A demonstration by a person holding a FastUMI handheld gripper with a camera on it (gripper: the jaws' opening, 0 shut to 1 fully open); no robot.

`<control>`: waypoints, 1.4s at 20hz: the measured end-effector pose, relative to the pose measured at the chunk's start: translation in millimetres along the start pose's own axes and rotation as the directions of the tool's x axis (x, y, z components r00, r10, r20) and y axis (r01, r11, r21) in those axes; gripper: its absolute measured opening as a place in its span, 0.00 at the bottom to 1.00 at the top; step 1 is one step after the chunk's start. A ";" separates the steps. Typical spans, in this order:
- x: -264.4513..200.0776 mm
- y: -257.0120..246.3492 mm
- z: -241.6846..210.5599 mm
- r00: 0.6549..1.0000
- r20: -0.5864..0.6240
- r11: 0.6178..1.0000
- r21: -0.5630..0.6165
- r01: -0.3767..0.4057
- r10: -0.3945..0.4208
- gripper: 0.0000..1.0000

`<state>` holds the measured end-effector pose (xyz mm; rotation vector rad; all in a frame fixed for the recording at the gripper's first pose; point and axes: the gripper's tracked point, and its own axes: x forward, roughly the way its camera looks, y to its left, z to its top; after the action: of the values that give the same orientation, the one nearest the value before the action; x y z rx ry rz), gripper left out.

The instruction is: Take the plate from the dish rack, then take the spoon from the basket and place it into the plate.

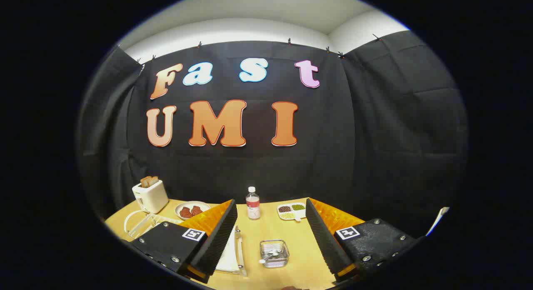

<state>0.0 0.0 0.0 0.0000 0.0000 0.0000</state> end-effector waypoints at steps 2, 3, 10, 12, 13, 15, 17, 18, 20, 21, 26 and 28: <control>-7.2 15.2 -1.9 1.000 0.002 1.000 0.029 -0.005 0.005 0.98; -10.2 20.7 -3.8 1.000 -0.004 0.999 0.036 -0.007 0.007 0.98; -12.6 27.2 2.0 0.999 -0.033 0.999 0.050 -0.004 0.005 0.98; -13.2 28.6 -1.0 0.999 -0.045 0.998 0.059 -0.005 0.007 0.98; -13.4 30.7 -0.9 0.999 -0.048 0.998 0.063 -0.005 0.008 0.98; -12.9 33.8 0.4 0.999 -0.044 0.998 0.064 -0.009 0.012 0.98; -11.7 36.5 0.2 0.999 -0.044 0.999 0.050 -0.012 0.014 0.98; -11.0 39.0 -0.4 0.999 -0.047 0.999 0.043 -0.015 0.017 0.98; -10.0 43.3 -0.5 0.998 -0.053 0.999 0.041 -0.021 0.023 0.98; -8.1 46.0 -0.8 0.998 -0.056 0.998 0.051 -0.024 0.027 0.98; 11.7 69.1 -26.2 0.984 -0.162 0.997 0.059 -0.059 0.068 0.98; 20.9 78.4 -41.0 0.972 -0.221 0.997 0.044 -0.070 0.079 0.98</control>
<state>20.9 78.4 -41.0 0.0362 0.2250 0.0752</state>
